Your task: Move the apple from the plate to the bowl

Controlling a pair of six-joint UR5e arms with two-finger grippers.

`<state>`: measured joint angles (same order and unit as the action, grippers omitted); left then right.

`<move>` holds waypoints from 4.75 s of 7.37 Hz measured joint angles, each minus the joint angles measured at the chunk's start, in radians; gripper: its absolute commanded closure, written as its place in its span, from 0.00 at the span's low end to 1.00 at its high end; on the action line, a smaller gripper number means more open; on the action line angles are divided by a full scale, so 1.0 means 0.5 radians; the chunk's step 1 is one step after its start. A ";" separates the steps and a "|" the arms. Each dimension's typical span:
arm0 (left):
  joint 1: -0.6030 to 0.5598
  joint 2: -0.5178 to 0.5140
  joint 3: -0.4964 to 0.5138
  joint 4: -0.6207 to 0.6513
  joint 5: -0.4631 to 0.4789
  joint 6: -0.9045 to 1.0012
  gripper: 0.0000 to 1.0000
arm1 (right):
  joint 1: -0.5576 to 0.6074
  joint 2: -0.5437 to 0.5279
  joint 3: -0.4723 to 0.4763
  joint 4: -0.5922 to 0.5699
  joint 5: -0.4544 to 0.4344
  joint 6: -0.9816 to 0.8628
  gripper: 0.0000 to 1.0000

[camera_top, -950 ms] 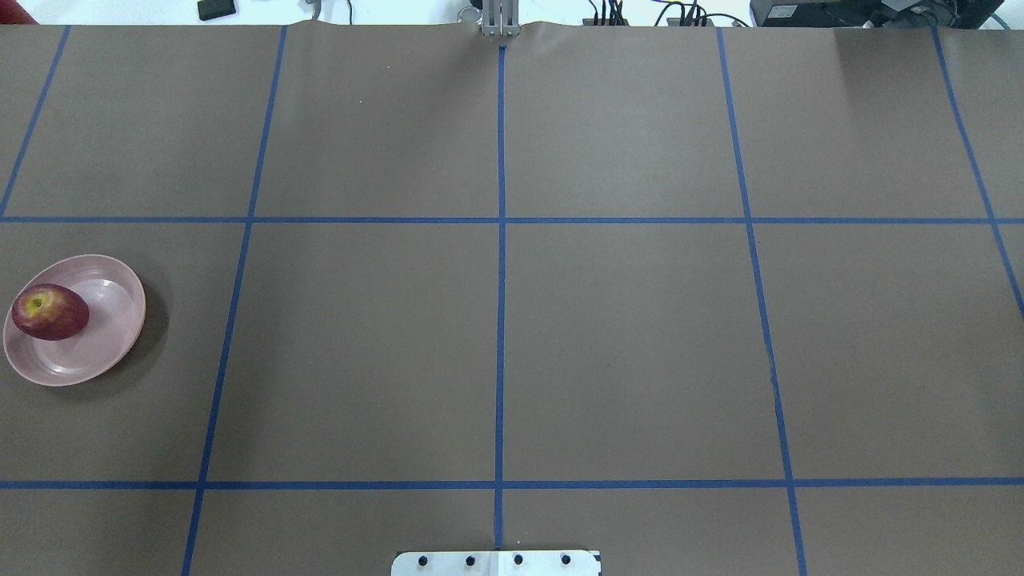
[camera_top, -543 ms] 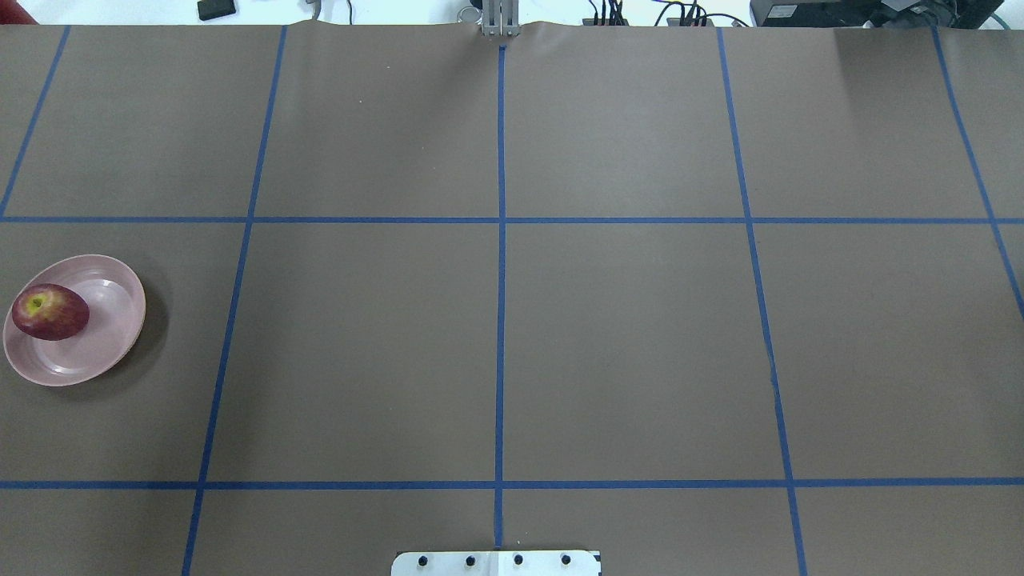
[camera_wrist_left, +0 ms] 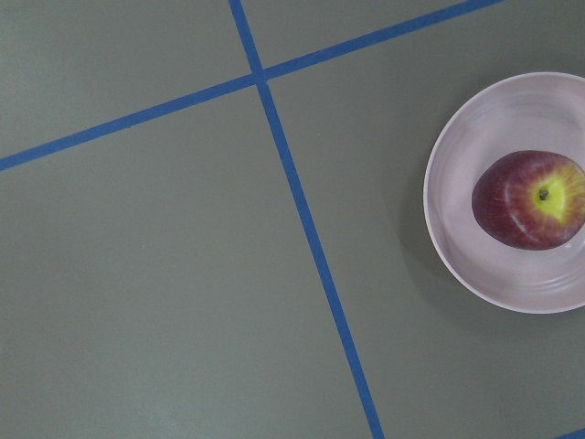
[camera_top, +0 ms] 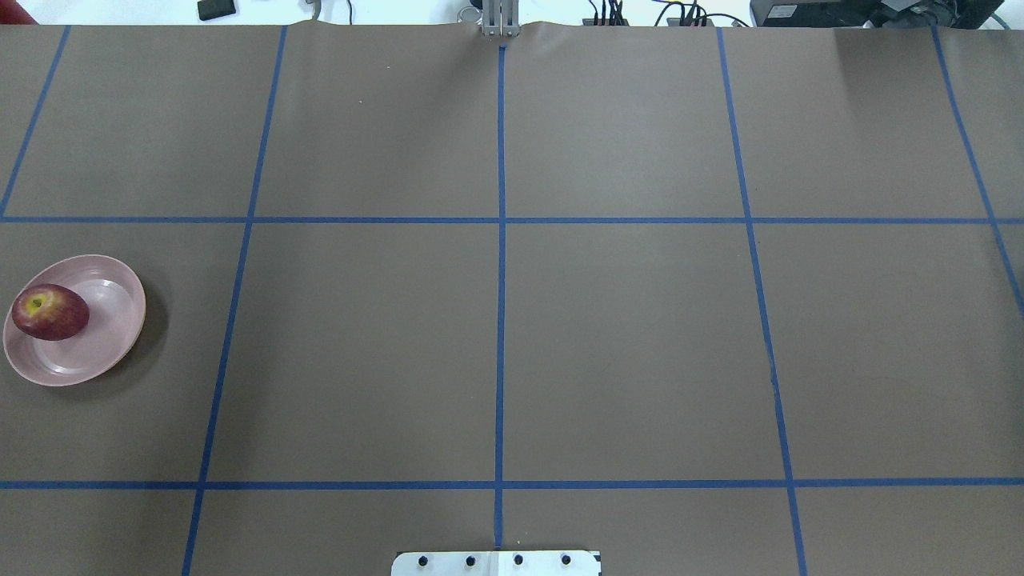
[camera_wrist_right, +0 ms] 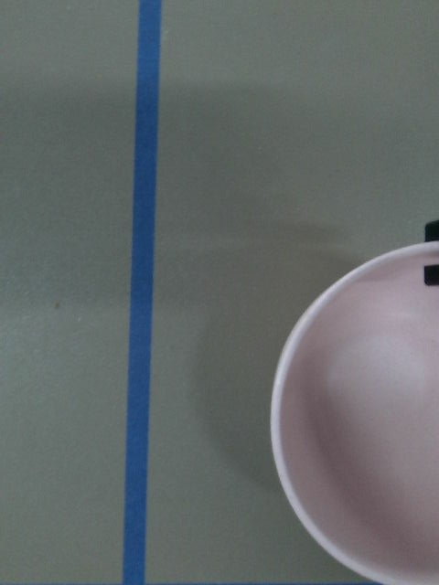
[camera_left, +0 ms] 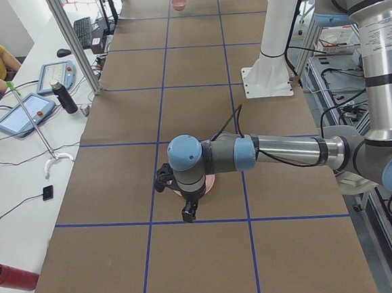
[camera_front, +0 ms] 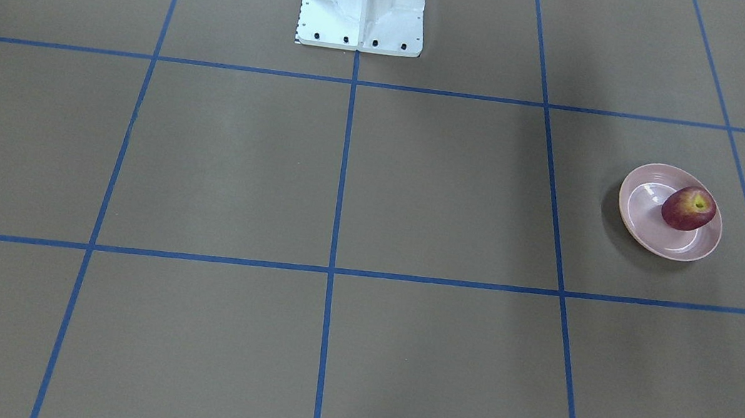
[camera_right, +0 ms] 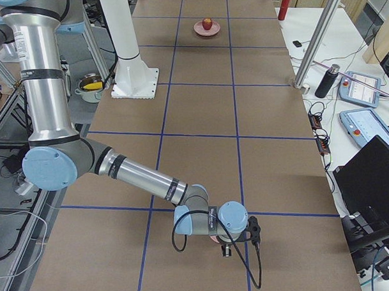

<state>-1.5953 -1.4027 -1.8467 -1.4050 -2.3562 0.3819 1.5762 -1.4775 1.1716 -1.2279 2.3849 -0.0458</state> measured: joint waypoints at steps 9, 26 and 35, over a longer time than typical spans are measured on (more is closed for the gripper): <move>0.000 0.008 -0.004 0.000 -0.003 -0.005 0.01 | -0.754 0.190 1.195 -0.199 0.226 1.143 1.00; 0.006 -0.093 0.038 -0.009 -0.007 -0.019 0.01 | -1.769 1.183 0.976 -0.533 -0.828 2.517 0.00; 0.225 -0.120 0.006 -0.507 -0.123 -0.698 0.01 | -0.245 0.144 1.050 -0.788 -0.075 -0.158 0.00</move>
<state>-1.4828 -1.4625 -1.8435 -1.6585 -2.4174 0.0329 1.4539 -1.4053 1.6967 -1.6220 2.3476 -0.1248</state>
